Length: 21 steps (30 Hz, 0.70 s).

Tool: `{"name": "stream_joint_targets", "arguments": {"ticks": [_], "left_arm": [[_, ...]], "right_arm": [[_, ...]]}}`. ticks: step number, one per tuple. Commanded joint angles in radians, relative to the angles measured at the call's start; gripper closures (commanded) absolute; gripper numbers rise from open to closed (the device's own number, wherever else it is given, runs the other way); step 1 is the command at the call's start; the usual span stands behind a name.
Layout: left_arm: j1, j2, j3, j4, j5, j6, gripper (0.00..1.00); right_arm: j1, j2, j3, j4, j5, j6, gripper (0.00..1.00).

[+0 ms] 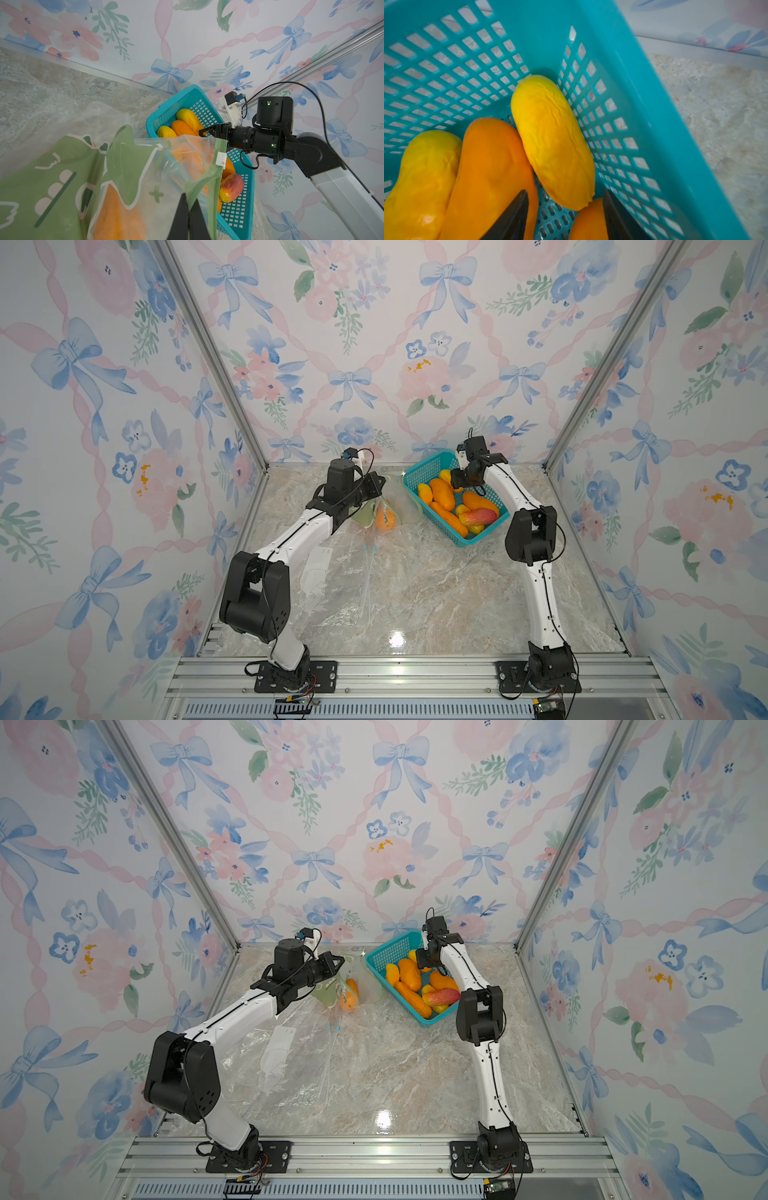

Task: Place the mango in a zip-top bag and seal the zipper
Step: Pick up the mango from the basket.

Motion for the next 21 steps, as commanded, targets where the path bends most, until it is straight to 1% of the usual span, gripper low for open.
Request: {"name": "stream_joint_targets", "arguments": {"ticks": [1,6,10,18,19,21], "left_arm": [[-0.004,-0.035,-0.015,0.026,0.012,0.015,1.00],[-0.004,-0.038,-0.015,0.027,0.019,0.011,1.00],[-0.004,-0.038,-0.016,0.026,0.019,0.007,1.00],[-0.005,-0.038,-0.018,0.027,0.016,0.001,1.00],[-0.005,-0.039,-0.018,0.026,0.016,-0.002,1.00],[-0.005,-0.039,-0.021,0.027,0.017,-0.003,1.00]], "right_arm": [[-0.005,0.045,0.040,0.034,-0.003,-0.007,0.39],[-0.006,0.094,0.090,0.041,-0.003,-0.011,0.39],[-0.007,0.126,0.132,0.034,0.001,-0.007,0.36],[-0.013,0.126,0.142,0.002,-0.006,-0.007,0.34],[-0.013,0.124,0.144,-0.010,-0.010,-0.010,0.34],[-0.013,0.121,0.142,-0.033,-0.034,-0.028,0.39]]}}
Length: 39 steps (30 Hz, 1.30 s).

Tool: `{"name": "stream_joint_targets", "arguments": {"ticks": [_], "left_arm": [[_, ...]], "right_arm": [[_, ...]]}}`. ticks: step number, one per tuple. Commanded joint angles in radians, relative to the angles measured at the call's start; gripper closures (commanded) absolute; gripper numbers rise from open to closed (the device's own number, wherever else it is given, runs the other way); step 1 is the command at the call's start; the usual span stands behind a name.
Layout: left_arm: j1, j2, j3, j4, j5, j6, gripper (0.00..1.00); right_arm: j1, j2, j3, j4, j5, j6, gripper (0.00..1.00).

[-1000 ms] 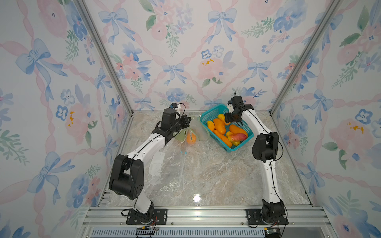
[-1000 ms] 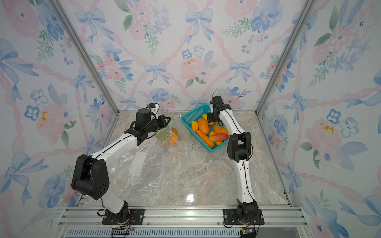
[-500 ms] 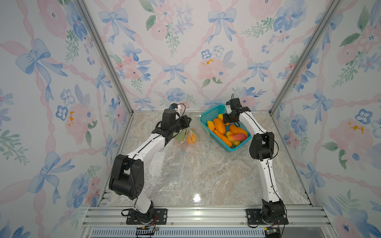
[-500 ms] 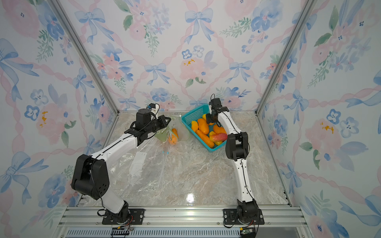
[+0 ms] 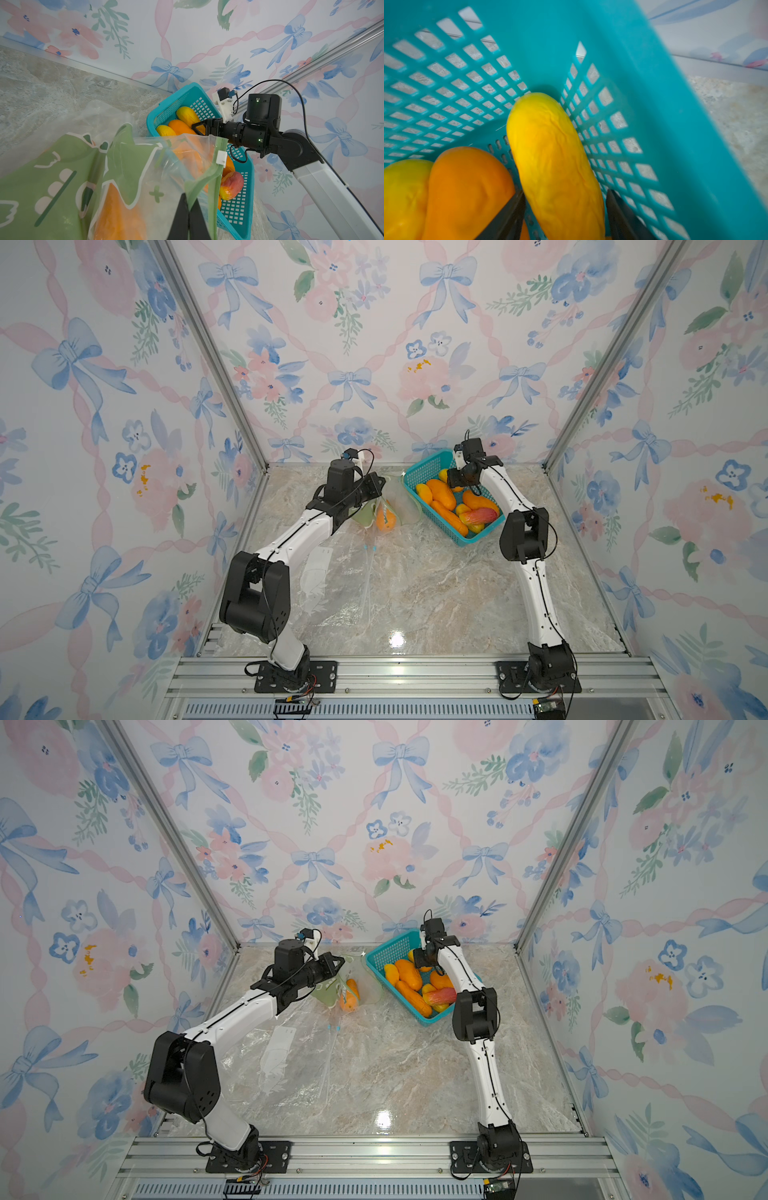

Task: Place the mango in a zip-top bag and seal the zipper
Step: Pick up the mango from the basket.

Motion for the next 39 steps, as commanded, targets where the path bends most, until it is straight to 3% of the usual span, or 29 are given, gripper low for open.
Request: {"name": "stream_joint_targets", "arguments": {"ticks": [1,6,11,18,24,36,39], "left_arm": [[-0.005,-0.038,-0.020,0.027,0.014,-0.003,1.00],[-0.005,-0.040,-0.021,0.027,0.011,-0.006,1.00],[-0.005,-0.040,-0.019,0.027,0.013,-0.007,1.00],[-0.005,-0.042,-0.019,0.027,0.010,-0.004,1.00],[-0.005,-0.037,-0.017,0.028,0.011,-0.006,1.00],[-0.005,-0.043,-0.021,0.026,0.009,-0.010,1.00],[-0.005,-0.044,-0.022,0.028,0.011,-0.010,1.00]], "right_arm": [[-0.011,0.020,0.024,-0.058,-0.031,-0.027,0.41],[-0.003,0.019,0.012,-0.100,-0.033,-0.055,0.42],[-0.003,0.015,0.004,-0.095,-0.031,-0.052,0.30],[-0.006,0.017,0.012,-0.067,-0.037,-0.042,0.32],[-0.009,0.041,0.057,-0.090,-0.050,-0.039,0.25],[-0.018,0.063,0.086,-0.156,-0.082,-0.034,0.41],[-0.018,0.055,0.069,-0.149,-0.080,-0.030,0.54]]}}
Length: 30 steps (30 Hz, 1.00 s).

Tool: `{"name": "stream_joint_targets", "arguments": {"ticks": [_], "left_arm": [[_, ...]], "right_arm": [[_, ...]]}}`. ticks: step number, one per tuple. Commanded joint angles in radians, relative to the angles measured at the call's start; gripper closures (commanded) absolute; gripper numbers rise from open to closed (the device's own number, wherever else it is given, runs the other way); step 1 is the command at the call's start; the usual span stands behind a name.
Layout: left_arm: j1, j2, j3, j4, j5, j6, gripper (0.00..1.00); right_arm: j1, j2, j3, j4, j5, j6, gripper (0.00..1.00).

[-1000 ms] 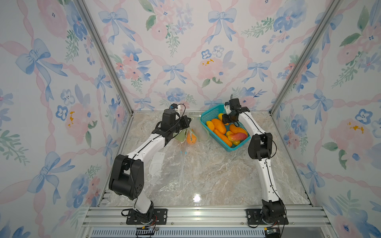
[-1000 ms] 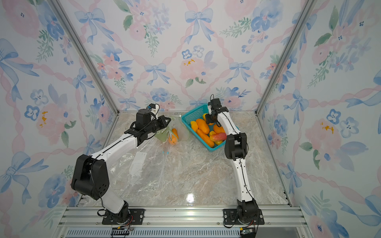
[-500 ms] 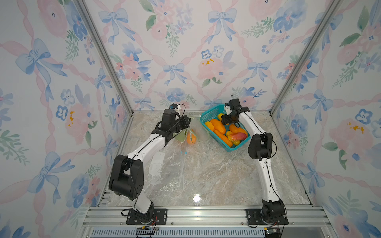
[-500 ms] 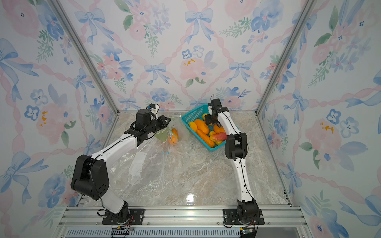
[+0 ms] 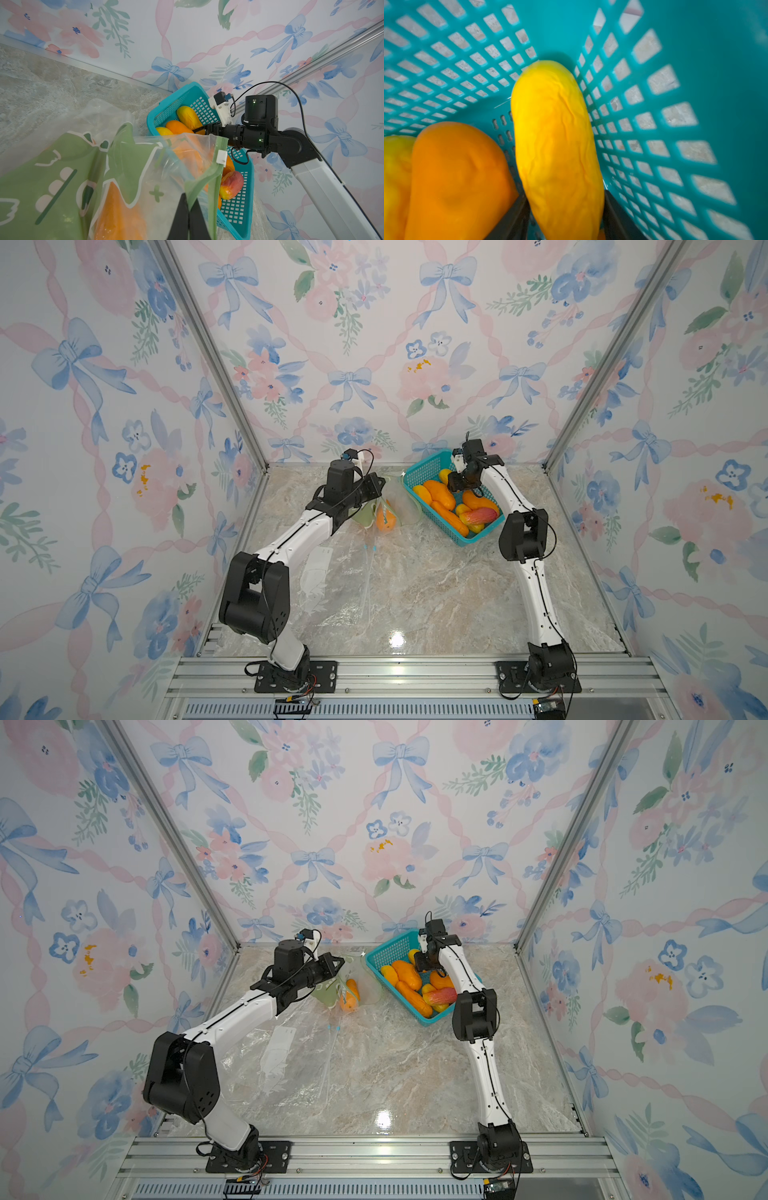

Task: Place the mango in a zip-top bag and seal the zipper
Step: Pick up the mango from the basket.

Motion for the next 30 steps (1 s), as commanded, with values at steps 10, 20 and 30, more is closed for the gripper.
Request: {"name": "stream_joint_targets", "arguments": {"ticks": [10,20,30], "left_arm": [[-0.006,-0.050,-0.016,0.027,0.015,-0.009,1.00],[-0.008,-0.077,-0.037,0.026,0.008,-0.009,1.00],[-0.016,-0.105,-0.059,0.027,0.001,-0.005,1.00]], "right_arm": [[-0.009,-0.167,-0.286,0.102,-0.024,0.065,0.86],[-0.010,-0.480,-0.737,0.293,0.013,0.155,0.90],[-0.008,-0.637,-0.963,0.366,0.032,0.224,0.94]]}}
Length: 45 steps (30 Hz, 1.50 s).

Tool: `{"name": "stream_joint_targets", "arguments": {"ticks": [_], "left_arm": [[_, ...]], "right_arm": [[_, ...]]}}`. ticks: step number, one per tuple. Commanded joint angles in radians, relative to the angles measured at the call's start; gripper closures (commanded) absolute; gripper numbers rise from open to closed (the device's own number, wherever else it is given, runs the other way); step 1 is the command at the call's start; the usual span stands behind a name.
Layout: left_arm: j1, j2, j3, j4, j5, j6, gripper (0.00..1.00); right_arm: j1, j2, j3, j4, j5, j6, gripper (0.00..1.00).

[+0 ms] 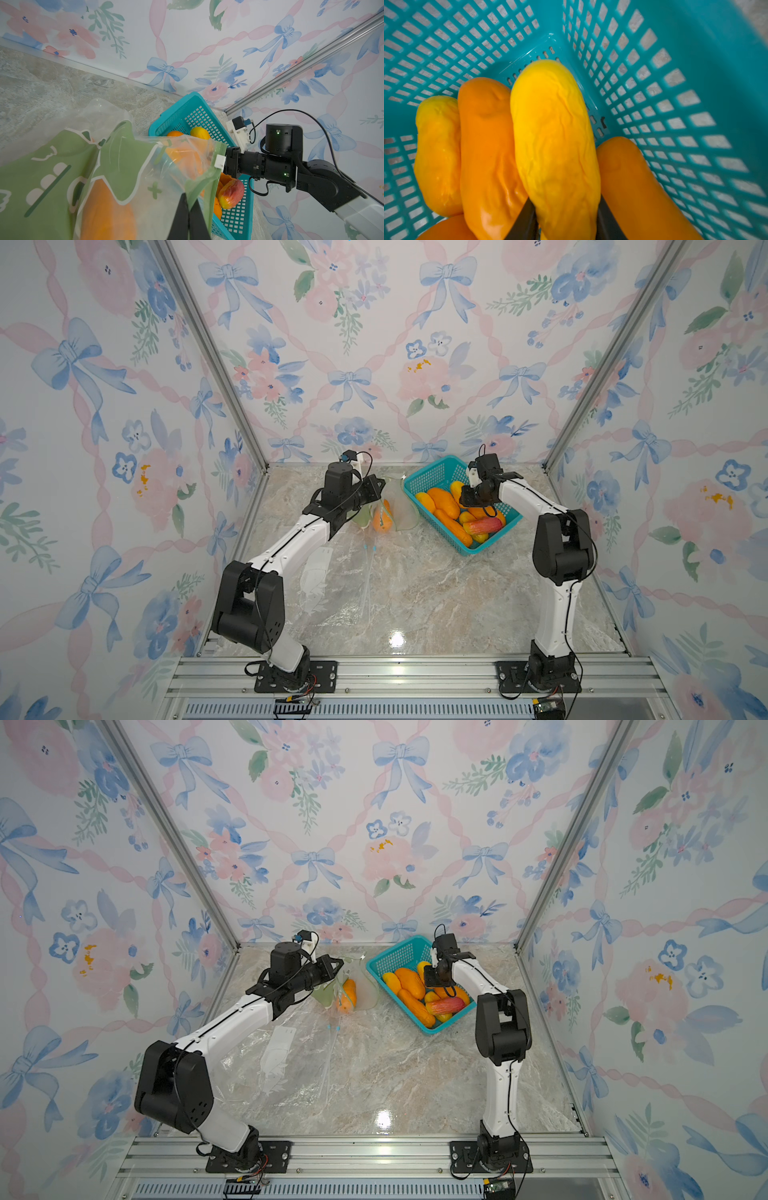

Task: Place the mango in a zip-top bag and seal the zipper
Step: Pick up the mango from the basket, then place the mango in the zipper food storage bag.

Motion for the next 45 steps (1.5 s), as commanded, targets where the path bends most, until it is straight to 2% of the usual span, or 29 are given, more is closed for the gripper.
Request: {"name": "stream_joint_targets", "arguments": {"ticks": [1,8,12,20,25,28,32,38,45], "left_arm": [[-0.004,-0.037,-0.012,0.028,0.003,-0.003,1.00],[-0.011,-0.023,-0.003,0.028,0.002,0.015,1.00],[-0.012,-0.004,0.012,0.027,0.010,0.025,1.00],[-0.012,0.027,0.043,0.027,0.026,0.033,1.00],[-0.012,0.052,0.064,0.028,0.035,0.036,1.00],[-0.012,0.061,0.069,0.028,0.042,0.037,1.00],[-0.015,0.053,0.066,0.028,0.032,0.039,1.00],[-0.024,0.036,0.063,0.028,0.040,0.048,1.00],[-0.030,0.006,0.039,0.028,0.060,0.061,1.00]], "right_arm": [[-0.004,-0.081,-0.054,0.015,0.028,0.041,0.94],[0.021,-0.228,-0.096,0.012,0.021,0.070,0.95],[0.077,-0.307,-0.117,-0.026,0.003,0.093,0.96],[0.319,-0.479,-0.199,-0.046,-0.034,0.191,0.97],[0.427,-0.534,-0.229,-0.006,-0.078,0.254,0.97],[0.455,-0.540,-0.257,0.037,-0.125,0.294,0.97],[0.468,-0.514,-0.270,0.076,-0.122,0.315,0.96],[0.469,-0.395,-0.208,0.083,-0.116,0.345,0.95],[0.469,-0.291,-0.139,0.117,-0.091,0.369,0.85]]}}
